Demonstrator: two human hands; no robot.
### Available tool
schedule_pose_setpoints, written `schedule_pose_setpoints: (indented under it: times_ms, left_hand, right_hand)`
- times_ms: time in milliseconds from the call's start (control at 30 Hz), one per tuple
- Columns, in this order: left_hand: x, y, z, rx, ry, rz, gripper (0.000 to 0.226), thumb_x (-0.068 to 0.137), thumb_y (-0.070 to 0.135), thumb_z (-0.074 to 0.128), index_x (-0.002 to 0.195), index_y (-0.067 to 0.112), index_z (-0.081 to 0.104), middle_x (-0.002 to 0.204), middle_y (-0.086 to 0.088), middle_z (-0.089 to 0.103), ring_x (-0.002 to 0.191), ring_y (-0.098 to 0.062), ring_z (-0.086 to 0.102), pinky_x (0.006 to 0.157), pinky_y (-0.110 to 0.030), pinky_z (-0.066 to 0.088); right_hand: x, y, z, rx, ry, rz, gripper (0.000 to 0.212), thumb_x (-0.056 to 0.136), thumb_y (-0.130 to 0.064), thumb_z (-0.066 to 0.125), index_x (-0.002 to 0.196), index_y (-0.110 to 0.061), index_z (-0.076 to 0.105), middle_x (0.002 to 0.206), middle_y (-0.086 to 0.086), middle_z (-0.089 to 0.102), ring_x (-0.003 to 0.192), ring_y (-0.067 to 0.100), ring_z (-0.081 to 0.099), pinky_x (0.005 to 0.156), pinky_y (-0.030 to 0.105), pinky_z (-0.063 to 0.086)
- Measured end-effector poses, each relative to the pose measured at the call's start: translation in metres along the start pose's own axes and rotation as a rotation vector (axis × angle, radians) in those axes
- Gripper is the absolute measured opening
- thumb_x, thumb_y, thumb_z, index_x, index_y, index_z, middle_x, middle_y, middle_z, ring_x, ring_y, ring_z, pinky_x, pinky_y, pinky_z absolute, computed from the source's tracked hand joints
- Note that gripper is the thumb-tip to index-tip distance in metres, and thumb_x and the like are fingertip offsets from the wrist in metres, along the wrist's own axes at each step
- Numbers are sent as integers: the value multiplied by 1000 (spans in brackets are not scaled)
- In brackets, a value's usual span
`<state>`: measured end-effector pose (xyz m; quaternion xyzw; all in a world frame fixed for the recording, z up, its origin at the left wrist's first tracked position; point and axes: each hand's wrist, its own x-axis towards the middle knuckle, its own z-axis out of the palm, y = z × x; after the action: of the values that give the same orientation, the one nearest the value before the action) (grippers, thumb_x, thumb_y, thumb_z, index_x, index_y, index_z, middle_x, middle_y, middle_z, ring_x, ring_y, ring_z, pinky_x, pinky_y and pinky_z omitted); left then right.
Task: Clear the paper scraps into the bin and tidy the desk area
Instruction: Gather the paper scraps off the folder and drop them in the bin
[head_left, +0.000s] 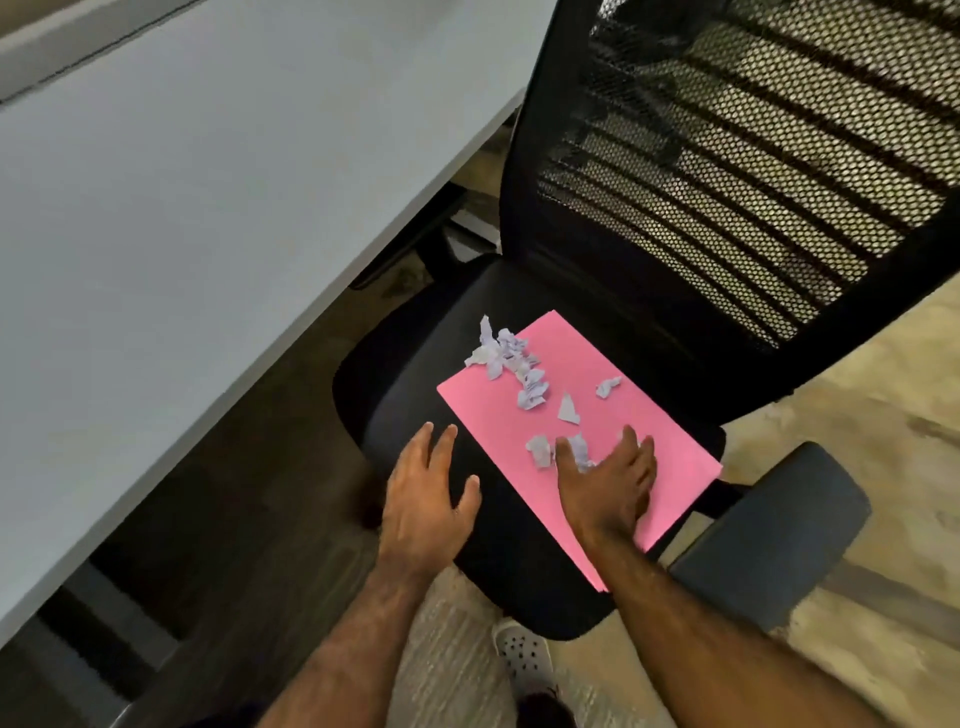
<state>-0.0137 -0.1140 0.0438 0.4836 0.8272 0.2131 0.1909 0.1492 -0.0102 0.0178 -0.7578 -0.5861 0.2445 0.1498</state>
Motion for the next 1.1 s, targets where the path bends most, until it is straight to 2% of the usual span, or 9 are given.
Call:
schedule_pose_setpoints:
  times_ms: [133, 267, 433, 567, 667, 733, 833, 933, 1100]
  left_hand:
    - [63, 4, 31, 33, -85, 4, 76, 87, 53, 53, 150, 28, 20, 160, -4, 14, 146, -23, 13, 118, -45, 21]
    - [112, 11, 56, 61, -103, 49, 81, 84, 58, 55, 150, 27, 19, 162, -6, 8, 147, -28, 9, 118, -47, 17]
    - [159, 24, 71, 101, -46, 122, 86, 80, 68, 54, 150, 32, 19, 162, -9, 2, 147, -36, 3, 115, -54, 13]
    - [192, 30, 83, 228, -105, 193, 82, 80, 73, 48, 149, 37, 20, 162, -10, 0, 147, -36, 1, 115, -55, 11]
    - [205, 29, 93, 344, -121, 275, 64, 88, 64, 44, 141, 29, 39, 155, -14, 24, 141, -36, 22, 111, -50, 26]
    - [204, 23, 97, 398, -69, 338, 53, 92, 57, 42, 128, 20, 52, 137, -15, 45, 122, -33, 42, 97, -46, 39]
    - [194, 10, 99, 444, 8, 373, 48, 95, 50, 38, 118, 13, 58, 119, -14, 54, 101, -28, 48, 80, -39, 42]
    - [182, 2, 96, 399, 3, 312, 51, 97, 49, 30, 114, 10, 58, 112, -12, 56, 97, -26, 50, 70, -36, 41]
    - [159, 0, 89, 301, 53, 240, 40, 100, 37, 36, 101, 5, 60, 101, -15, 60, 84, -29, 56, 63, -37, 37]
  right_hand:
    - [30, 8, 19, -105, -52, -43, 104, 73, -75, 55, 150, -16, 16, 159, 15, 12, 145, 35, 15, 113, 51, 29]
    - [40, 5, 39, -210, -68, -148, 102, 72, -81, 46, 149, -21, 17, 159, 15, 15, 145, 35, 17, 114, 48, 24]
    - [48, 8, 53, -337, -56, -456, 86, 79, -75, 40, 147, -24, 29, 155, 16, 29, 140, 33, 30, 112, 45, 29]
    - [58, 5, 56, -371, -69, -641, 63, 84, -58, 52, 133, -19, 51, 142, 15, 48, 128, 34, 45, 106, 48, 36]
    - [59, 5, 54, -466, -23, -745, 43, 87, -50, 52, 112, -17, 63, 118, 12, 62, 102, 30, 57, 84, 42, 47]
    - [59, 6, 55, -490, -28, -785, 35, 89, -47, 51, 99, -16, 66, 100, 9, 65, 85, 27, 58, 69, 37, 45]
    - [62, 9, 56, -513, -70, -862, 31, 92, -44, 52, 92, -15, 65, 86, 8, 63, 73, 25, 55, 57, 33, 43]
    - [69, 10, 55, -496, -137, -933, 30, 94, -41, 51, 94, -14, 65, 86, 8, 65, 73, 26, 57, 55, 32, 44]
    - [81, 8, 53, -450, -200, -926, 36, 99, -41, 40, 103, -13, 62, 93, 10, 66, 82, 26, 59, 61, 30, 38]
